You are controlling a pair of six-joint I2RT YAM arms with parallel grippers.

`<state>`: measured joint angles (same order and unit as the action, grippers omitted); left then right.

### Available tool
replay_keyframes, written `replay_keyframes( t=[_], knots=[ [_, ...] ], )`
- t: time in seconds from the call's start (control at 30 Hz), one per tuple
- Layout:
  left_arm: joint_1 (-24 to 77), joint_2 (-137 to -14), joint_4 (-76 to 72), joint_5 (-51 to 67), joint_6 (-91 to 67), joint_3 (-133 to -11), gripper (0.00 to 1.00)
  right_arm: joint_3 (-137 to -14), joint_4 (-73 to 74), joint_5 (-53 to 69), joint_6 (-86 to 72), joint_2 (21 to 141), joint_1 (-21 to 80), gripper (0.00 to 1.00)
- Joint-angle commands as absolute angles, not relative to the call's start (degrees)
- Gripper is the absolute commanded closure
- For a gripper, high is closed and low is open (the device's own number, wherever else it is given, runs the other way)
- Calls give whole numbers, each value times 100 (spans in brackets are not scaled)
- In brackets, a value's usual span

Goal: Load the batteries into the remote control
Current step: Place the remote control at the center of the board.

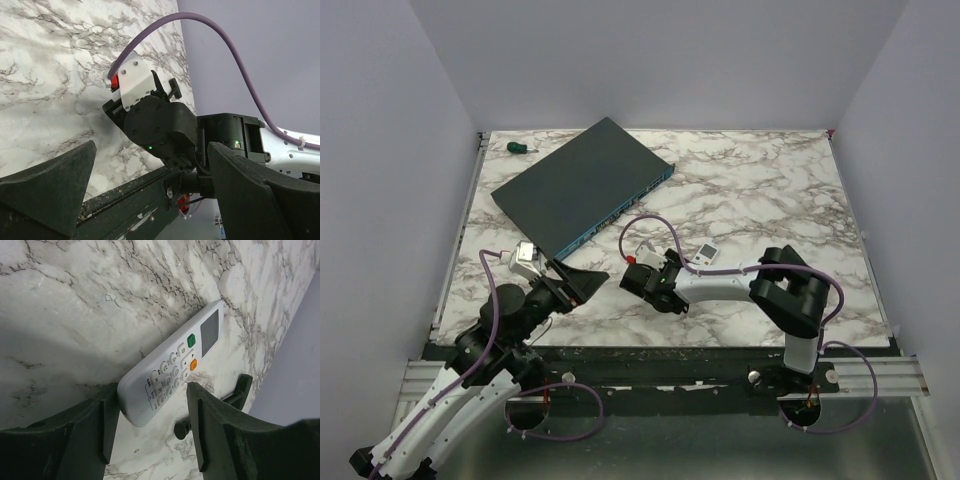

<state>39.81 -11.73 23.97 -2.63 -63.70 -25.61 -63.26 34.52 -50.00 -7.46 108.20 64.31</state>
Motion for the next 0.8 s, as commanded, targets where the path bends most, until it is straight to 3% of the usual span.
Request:
replay_keyframes(
  t=[0.0, 0.77],
  knots=[
    [3961, -1092, 2531, -300, -6416, -2696, 5, -6280, 3248, -4363, -811, 10802, 6420, 36],
    [3960, -1004, 2599, -320, -6436, -2644, 5, -6037, 2921, -2851, -857, 9848, 6418, 32]
  ],
)
